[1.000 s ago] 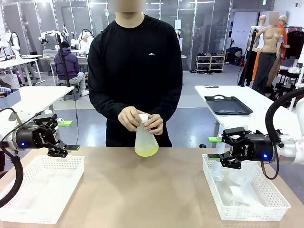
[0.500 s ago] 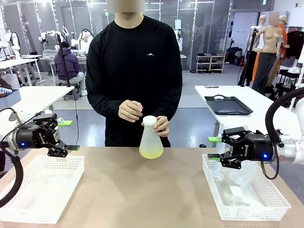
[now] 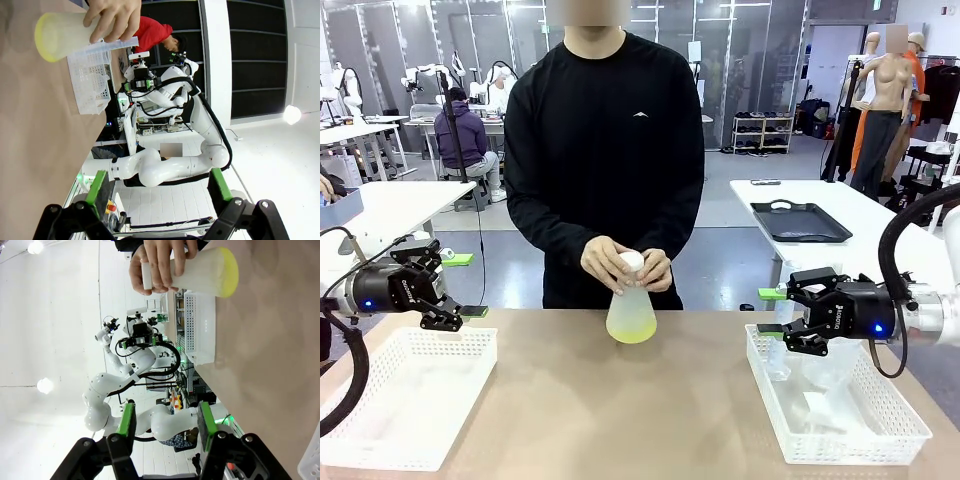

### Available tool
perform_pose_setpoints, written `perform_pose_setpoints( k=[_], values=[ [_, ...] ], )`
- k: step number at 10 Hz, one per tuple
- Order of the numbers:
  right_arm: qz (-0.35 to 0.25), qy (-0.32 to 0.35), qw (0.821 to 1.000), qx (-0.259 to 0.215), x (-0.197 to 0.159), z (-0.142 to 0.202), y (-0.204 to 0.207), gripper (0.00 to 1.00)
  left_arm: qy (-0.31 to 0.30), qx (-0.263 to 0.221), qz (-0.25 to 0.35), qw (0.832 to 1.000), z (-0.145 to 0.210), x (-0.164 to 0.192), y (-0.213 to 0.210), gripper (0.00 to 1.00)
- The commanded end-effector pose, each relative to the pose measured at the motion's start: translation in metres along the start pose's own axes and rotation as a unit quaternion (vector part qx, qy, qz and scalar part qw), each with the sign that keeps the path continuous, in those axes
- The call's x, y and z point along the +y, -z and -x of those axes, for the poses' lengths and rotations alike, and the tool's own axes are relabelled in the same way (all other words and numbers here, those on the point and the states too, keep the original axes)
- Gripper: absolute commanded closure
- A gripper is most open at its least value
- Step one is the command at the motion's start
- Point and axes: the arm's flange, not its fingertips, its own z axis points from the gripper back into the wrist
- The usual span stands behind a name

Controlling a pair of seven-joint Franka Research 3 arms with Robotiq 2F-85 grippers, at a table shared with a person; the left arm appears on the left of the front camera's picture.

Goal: Prepare the solutions needed for the experiment.
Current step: When the human places the Big flask in the center of the table, pick up the Big flask and place it in the left Organizing basket.

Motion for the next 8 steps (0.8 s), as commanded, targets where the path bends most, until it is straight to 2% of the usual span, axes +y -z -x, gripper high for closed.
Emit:
perform_pose_setpoints(
  k=[1,8],
  values=[
    [0.0,-0.001,1.0,0.001,-0.0001,0.0001,0.0,0.37,0.005,0.001,0.002,1.0,0.0008,-0.001,0.0003,0.0],
    [0.0,-0.001,1.0,0.001,-0.0001,0.0001,0.0,0.37,0.005,0.001,0.002,1.0,0.0008,-0.001,0.0003,0.0]
  ],
)
